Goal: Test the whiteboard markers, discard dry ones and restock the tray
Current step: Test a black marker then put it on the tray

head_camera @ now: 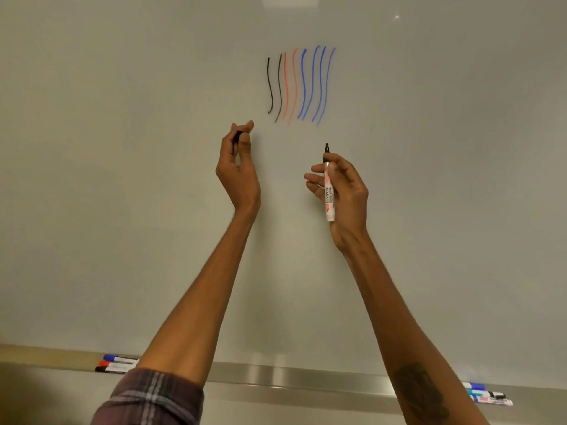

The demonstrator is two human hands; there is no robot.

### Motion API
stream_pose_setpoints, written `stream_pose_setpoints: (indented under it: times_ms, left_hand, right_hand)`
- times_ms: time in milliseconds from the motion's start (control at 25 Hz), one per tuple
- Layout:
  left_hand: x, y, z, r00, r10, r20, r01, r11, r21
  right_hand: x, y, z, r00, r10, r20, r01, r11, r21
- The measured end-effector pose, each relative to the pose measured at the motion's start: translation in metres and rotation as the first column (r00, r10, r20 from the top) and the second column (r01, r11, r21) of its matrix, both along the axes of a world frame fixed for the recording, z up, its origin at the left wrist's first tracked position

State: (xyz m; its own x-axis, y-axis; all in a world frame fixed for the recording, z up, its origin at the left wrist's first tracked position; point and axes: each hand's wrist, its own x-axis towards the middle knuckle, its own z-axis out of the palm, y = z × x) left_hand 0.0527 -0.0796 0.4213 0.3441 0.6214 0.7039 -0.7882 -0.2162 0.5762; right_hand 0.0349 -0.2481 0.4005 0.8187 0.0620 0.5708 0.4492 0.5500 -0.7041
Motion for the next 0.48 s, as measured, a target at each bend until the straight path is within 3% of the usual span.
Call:
stream_pose_setpoints:
  times_ms: [160,360,480]
  left_hand:
    - [0.017,0.002,0.016,0.997,-0.001,0.072,0.003,1.0,-0.023]
    - [0.044,0.001,0.021,0.994,0.039,0.098,-0.044,0.998,0.054]
    - [0.059,0.005,0.014,0.983,0.123,0.139,-0.143,0.978,0.15]
  right_hand:
    - [0.011,-0.012,0.014,0.997,0.073,0.037,-0.075,0.996,0.044]
    - [0.023,-0.01,0.021,0.996,-0.036,0.08,0.034,0.999,0.029]
    - [0.036,-0.01,0.03,0.975,-0.199,0.098,0.2,0.98,0.0]
